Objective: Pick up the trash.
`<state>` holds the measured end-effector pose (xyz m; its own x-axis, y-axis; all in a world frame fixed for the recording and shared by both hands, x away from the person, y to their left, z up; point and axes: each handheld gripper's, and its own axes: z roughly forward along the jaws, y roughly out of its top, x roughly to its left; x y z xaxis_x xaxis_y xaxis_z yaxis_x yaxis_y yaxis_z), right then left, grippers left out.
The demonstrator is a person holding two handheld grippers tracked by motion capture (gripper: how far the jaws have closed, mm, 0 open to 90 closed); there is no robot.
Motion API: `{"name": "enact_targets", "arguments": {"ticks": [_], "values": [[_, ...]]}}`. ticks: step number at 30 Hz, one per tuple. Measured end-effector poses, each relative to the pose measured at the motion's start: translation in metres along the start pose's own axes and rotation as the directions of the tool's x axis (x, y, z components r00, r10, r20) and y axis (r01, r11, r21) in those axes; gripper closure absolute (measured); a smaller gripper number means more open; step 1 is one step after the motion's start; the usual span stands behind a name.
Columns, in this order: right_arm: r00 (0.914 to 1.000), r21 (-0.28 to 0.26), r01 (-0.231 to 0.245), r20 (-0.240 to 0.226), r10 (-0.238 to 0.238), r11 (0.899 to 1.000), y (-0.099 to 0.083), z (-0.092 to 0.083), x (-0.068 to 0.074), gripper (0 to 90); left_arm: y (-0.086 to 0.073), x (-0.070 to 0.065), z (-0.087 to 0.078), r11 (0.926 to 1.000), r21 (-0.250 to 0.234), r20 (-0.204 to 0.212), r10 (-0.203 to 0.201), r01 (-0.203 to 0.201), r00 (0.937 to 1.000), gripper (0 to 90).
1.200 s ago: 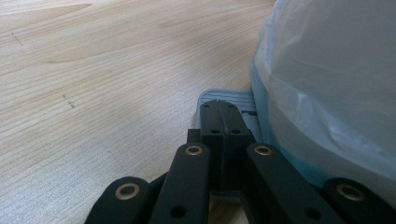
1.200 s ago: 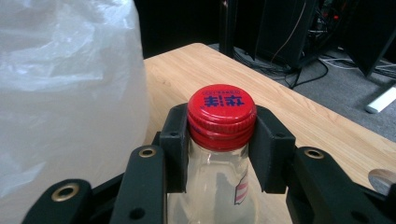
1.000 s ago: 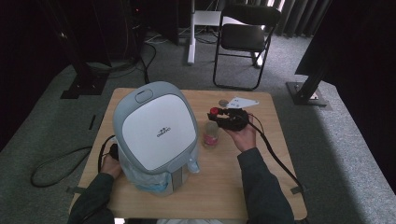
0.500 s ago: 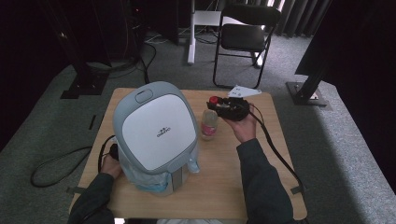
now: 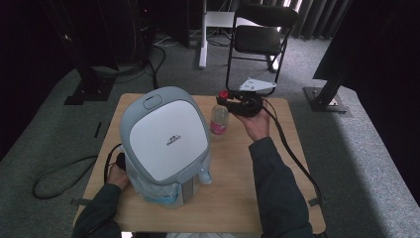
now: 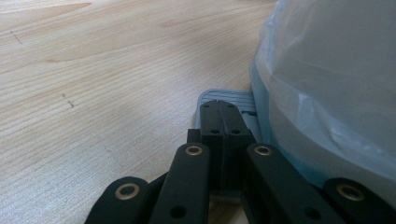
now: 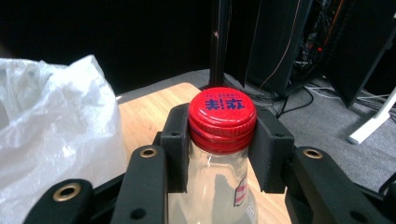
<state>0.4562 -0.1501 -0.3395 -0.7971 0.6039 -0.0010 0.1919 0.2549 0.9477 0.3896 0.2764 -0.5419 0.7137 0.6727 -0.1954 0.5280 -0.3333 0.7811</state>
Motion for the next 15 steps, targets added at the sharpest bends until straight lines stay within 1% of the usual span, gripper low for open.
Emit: {"name": "enact_targets", "arguments": {"ticks": [3, 7, 10, 15], "values": [[0.9999, -0.005, 0.007, -0.014, -0.007, 1.000, 0.008, 0.002, 0.000, 61.7, 0.000, 0.000, 0.000, 1.0000, 0.000, 0.000, 0.000, 0.000, 1.0000, 90.0], [0.9997, -0.010, 0.009, -0.023, -0.010, 1.000, 0.014, 0.003, -0.002, 61.8, 0.000, 0.000, 0.000, 1.0000, -0.001, 0.001, -0.002, 0.002, 1.0000, 90.0], [0.9995, -0.020, 0.018, -0.028, -0.018, 1.000, 0.021, 0.005, -0.003, 61.7, 0.000, 0.000, 0.000, 1.0000, -0.001, 0.002, -0.003, 0.003, 1.0000, 90.0], [0.9992, -0.021, 0.023, -0.032, -0.023, 1.000, 0.032, 0.009, -0.004, 61.8, 0.000, 0.001, 0.000, 1.0000, -0.002, 0.004, -0.005, 0.005, 1.0000, 90.0]]}}
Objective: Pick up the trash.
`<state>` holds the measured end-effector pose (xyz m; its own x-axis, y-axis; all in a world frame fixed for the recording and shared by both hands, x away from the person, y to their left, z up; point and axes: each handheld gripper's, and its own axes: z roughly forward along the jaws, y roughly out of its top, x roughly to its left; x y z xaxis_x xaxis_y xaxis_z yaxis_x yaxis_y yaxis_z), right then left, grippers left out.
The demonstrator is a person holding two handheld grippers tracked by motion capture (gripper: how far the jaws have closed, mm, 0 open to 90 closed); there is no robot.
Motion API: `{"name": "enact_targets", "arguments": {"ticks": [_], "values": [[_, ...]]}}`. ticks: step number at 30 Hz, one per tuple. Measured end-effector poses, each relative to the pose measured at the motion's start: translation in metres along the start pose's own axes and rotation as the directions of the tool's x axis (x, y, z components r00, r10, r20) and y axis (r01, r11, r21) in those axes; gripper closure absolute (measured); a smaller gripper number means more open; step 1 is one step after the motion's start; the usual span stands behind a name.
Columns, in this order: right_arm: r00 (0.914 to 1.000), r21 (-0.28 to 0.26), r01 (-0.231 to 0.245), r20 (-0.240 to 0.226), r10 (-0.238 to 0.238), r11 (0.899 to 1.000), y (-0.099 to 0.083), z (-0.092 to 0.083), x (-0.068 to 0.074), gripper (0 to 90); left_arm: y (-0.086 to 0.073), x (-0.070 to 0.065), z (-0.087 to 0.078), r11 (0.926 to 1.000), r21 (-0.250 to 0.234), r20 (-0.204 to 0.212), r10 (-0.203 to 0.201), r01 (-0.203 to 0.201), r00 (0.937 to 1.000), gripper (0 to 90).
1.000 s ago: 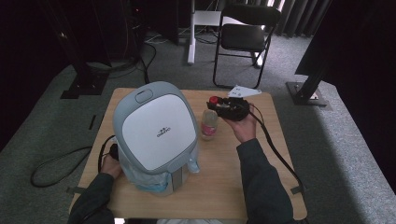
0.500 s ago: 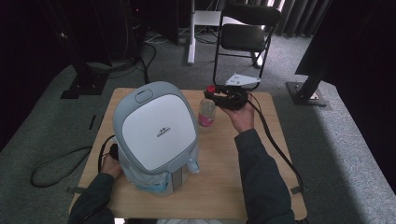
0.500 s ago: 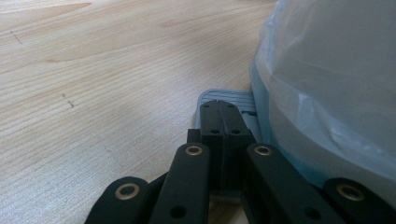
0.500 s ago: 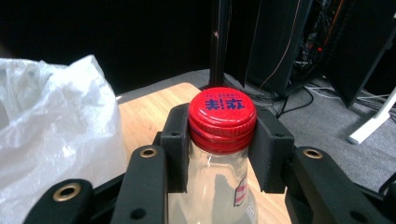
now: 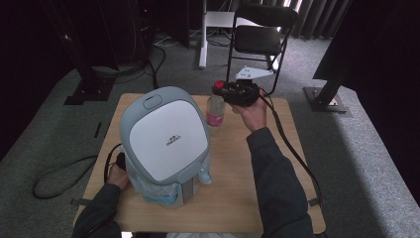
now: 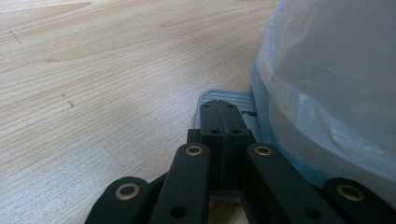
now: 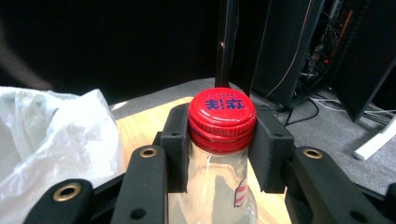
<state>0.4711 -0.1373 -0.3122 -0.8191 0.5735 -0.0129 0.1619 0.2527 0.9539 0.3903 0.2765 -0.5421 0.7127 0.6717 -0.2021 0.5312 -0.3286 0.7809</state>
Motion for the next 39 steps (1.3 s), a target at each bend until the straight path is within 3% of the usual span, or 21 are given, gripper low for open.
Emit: {"name": "enact_targets", "arguments": {"ticks": [7, 26, 39], "values": [[0.9996, -0.027, -0.004, -0.027, 0.003, 1.000, 0.015, 0.004, 0.001, 61.8, 0.000, 0.000, 0.000, 1.0000, 0.000, -0.002, 0.002, -0.002, 1.0000, 90.0], [0.9939, -0.061, 0.077, -0.074, -0.082, 0.995, 0.071, 0.003, 0.025, 61.8, 0.000, 0.000, 0.000, 1.0000, 0.001, -0.001, 0.001, -0.001, 1.0000, 90.0], [0.9881, -0.094, 0.107, -0.101, -0.116, 0.990, 0.099, 0.001, 0.039, 61.9, 0.000, 0.000, 0.000, 1.0000, 0.000, -0.002, 0.000, 0.000, 1.0000, 90.0]]}}
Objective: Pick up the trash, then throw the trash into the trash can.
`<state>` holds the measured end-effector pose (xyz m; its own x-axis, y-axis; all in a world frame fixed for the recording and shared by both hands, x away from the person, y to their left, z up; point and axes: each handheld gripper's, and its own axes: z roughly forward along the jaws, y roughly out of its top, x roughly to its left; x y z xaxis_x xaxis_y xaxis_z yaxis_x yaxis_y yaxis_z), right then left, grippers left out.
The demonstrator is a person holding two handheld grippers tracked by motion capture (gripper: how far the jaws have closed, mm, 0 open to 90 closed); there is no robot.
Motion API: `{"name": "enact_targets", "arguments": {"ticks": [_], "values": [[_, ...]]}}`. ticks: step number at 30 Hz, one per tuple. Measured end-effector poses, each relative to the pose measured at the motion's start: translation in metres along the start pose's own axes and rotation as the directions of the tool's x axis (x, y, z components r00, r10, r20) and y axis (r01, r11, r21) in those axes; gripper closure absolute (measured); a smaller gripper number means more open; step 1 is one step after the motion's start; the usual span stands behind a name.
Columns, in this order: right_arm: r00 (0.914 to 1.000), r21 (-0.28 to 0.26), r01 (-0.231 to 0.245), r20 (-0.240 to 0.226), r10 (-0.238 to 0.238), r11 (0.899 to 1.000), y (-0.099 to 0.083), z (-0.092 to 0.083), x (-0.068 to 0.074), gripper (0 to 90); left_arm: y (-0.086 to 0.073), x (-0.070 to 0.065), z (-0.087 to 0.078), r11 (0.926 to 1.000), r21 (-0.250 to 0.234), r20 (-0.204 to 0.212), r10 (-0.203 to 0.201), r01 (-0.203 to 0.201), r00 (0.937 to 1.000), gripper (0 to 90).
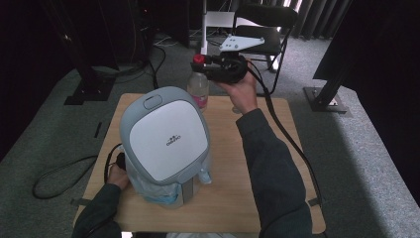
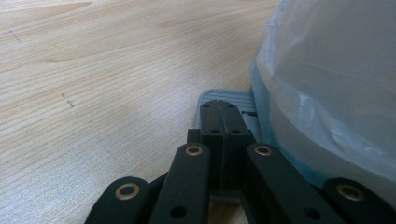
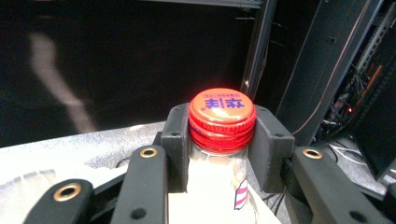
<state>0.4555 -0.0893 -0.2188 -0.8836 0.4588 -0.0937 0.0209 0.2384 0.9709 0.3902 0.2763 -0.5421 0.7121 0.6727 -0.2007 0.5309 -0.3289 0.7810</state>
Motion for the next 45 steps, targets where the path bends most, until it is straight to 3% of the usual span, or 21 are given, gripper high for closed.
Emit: {"name": "enact_targets", "arguments": {"ticks": [23, 45], "values": [[0.9977, -0.028, 0.029, -0.061, -0.031, 0.999, 0.028, 0.007, 0.017, 61.9, 0.000, 0.000, 0.000, 1.0000, 0.000, 0.000, -0.001, 0.001, 1.0000, 90.0], [0.9870, -0.042, 0.054, -0.149, -0.060, 0.998, 0.052, 0.018, 0.045, 62.0, 0.000, 0.000, 0.000, 1.0000, -0.001, 0.001, -0.004, 0.004, 1.0000, 90.0]]}}
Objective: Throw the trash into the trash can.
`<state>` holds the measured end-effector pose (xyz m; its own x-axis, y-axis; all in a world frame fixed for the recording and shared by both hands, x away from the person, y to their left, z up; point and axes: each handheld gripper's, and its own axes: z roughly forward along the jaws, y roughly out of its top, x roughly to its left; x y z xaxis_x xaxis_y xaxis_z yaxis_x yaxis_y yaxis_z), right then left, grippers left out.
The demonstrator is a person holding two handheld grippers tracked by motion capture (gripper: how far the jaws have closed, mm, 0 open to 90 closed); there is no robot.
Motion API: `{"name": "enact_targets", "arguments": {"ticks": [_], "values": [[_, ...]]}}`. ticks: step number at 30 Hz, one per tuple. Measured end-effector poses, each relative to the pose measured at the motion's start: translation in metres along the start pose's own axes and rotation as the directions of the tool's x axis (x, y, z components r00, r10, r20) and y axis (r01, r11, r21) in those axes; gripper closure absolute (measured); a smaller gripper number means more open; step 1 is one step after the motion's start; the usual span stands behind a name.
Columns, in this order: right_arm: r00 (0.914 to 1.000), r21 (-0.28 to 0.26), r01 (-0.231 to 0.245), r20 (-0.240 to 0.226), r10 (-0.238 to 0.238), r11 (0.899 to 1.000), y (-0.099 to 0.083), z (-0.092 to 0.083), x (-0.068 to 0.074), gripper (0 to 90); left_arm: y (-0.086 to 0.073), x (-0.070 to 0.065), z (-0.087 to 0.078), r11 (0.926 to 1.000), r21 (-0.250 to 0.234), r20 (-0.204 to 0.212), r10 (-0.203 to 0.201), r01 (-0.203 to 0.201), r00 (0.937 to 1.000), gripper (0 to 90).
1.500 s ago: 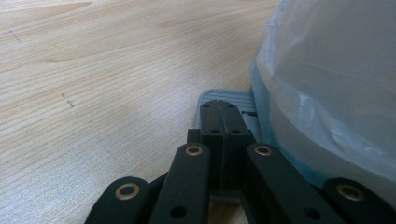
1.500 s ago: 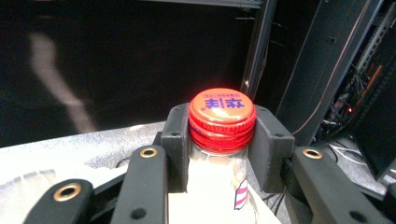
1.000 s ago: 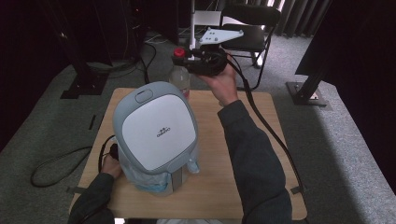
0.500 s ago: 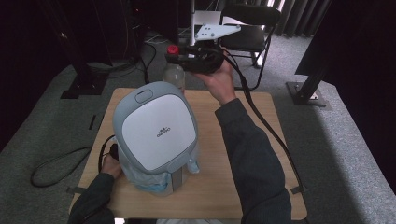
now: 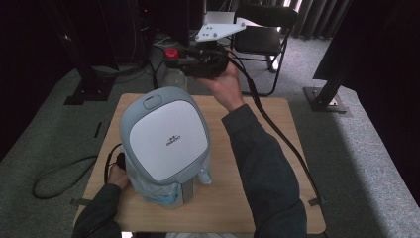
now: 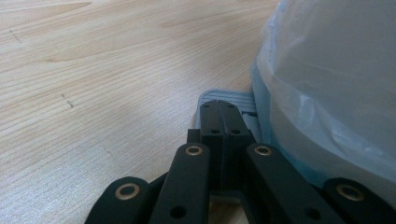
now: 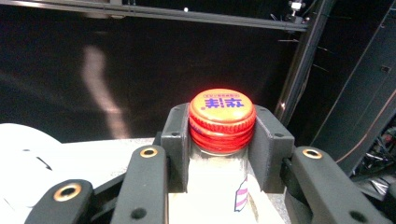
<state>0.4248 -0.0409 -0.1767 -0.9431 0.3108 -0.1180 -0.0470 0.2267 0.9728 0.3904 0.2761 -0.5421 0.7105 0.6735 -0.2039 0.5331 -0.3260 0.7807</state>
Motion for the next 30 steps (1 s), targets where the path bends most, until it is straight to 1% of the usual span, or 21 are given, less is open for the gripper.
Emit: {"name": "enact_targets", "arguments": {"ticks": [3, 6, 13, 23, 30], "values": [[0.9999, -0.003, -0.002, -0.017, 0.002, 1.000, 0.000, 0.000, 0.002, 62.0, 0.000, 0.000, 0.000, 1.0000, 0.000, 0.000, 0.000, 0.000, 1.0000, 90.0], [0.9998, 0.000, -0.006, -0.020, 0.006, 1.000, 0.000, 0.001, 0.003, 62.0, 0.000, 0.000, 0.000, 1.0000, 0.000, 0.000, -0.001, 0.001, 1.0000, 90.0], [0.9995, 0.004, 0.006, -0.031, -0.006, 1.000, 0.001, 0.001, 0.009, 62.0, 0.000, 0.000, 0.000, 1.0000, 0.000, 0.001, -0.001, 0.001, 1.0000, 90.0], [0.9976, 0.003, 0.021, -0.067, -0.020, 1.000, 0.002, -0.001, 0.021, 62.0, 0.000, 0.000, 0.000, 1.0000, 0.000, 0.001, -0.001, 0.001, 1.0000, 90.0], [0.9957, 0.004, 0.018, -0.091, -0.018, 1.000, 0.002, 0.001, 0.026, 62.0, 0.000, 0.000, 0.000, 1.0000, 0.000, 0.002, -0.001, 0.001, 1.0000, 90.0]]}}
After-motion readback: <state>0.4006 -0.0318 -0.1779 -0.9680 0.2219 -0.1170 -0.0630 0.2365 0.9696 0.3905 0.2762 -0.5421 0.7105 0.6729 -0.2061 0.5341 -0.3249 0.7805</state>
